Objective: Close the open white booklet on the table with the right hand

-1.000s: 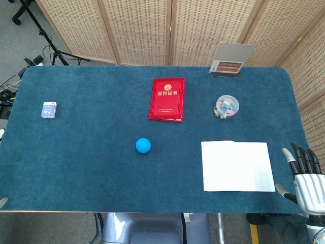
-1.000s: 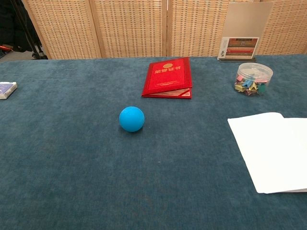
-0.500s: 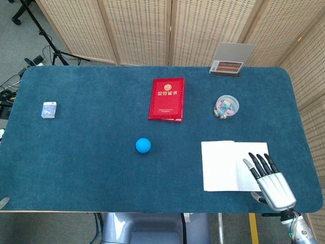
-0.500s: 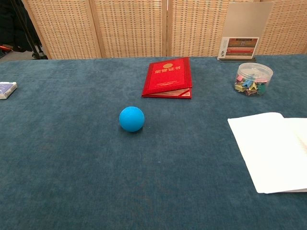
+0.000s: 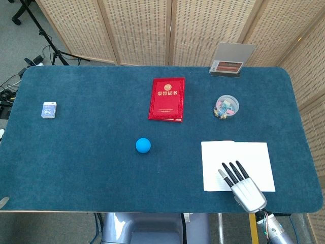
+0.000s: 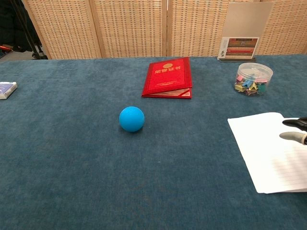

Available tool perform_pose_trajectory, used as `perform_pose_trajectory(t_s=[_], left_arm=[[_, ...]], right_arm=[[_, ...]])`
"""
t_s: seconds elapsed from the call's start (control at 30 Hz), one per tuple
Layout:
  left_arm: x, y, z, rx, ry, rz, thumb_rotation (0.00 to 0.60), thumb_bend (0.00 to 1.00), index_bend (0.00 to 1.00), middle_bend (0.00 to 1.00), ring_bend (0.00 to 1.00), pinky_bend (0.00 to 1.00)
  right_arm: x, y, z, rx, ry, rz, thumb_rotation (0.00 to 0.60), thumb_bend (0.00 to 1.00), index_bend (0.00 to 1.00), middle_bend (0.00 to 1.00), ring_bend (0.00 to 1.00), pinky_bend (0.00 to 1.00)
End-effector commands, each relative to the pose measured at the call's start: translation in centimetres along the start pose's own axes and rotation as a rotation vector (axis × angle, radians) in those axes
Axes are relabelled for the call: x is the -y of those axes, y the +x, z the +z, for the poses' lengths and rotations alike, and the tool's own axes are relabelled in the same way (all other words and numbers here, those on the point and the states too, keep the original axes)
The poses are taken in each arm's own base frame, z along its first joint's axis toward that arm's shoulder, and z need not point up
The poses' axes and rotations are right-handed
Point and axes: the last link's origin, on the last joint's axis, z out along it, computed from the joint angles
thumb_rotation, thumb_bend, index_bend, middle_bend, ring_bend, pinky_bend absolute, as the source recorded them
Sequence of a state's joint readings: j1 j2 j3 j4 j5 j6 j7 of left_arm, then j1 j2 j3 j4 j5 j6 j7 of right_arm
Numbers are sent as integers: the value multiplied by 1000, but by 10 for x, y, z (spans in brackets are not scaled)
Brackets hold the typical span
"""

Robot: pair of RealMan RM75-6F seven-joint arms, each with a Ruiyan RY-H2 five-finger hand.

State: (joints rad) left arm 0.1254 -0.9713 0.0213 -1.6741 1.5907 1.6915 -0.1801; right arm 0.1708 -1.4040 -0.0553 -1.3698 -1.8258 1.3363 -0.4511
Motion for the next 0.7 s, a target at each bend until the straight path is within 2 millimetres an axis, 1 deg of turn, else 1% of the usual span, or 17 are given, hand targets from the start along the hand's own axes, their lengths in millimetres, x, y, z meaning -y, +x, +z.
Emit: perform_pose_trajectory(t_s=[0.03, 0.13, 0.23, 0.43, 0.53, 0.7], left_arm=[[0, 0, 0, 1, 0, 0, 600, 0, 0, 0, 0, 0], [0, -1, 0, 4, -2, 2, 600, 0, 0, 0, 0, 0], [0, -1, 0, 6, -1, 4, 600, 0, 0, 0, 0, 0], [0, -1, 1, 5, 1, 4, 600, 0, 0, 0, 0, 0], [-1, -2, 1, 9, 0, 6, 600, 0, 0, 0, 0, 0], [-1, -3, 1, 13, 0, 8, 600, 0, 0, 0, 0, 0]], right_arm=[[4, -4, 2, 1, 9, -8, 600, 42, 0, 0, 0, 0], [8, -5, 5, -27, 20, -15, 600, 100, 0, 0, 0, 0], [11, -9, 8, -38, 22, -21, 600, 129, 0, 0, 0, 0], [13, -15, 12, -40, 20, -32, 600, 131, 0, 0, 0, 0], [15, -17, 13, -43, 20, -33, 600, 151, 0, 0, 0, 0], [26, -20, 16, -46, 26, -39, 600, 193, 0, 0, 0, 0]])
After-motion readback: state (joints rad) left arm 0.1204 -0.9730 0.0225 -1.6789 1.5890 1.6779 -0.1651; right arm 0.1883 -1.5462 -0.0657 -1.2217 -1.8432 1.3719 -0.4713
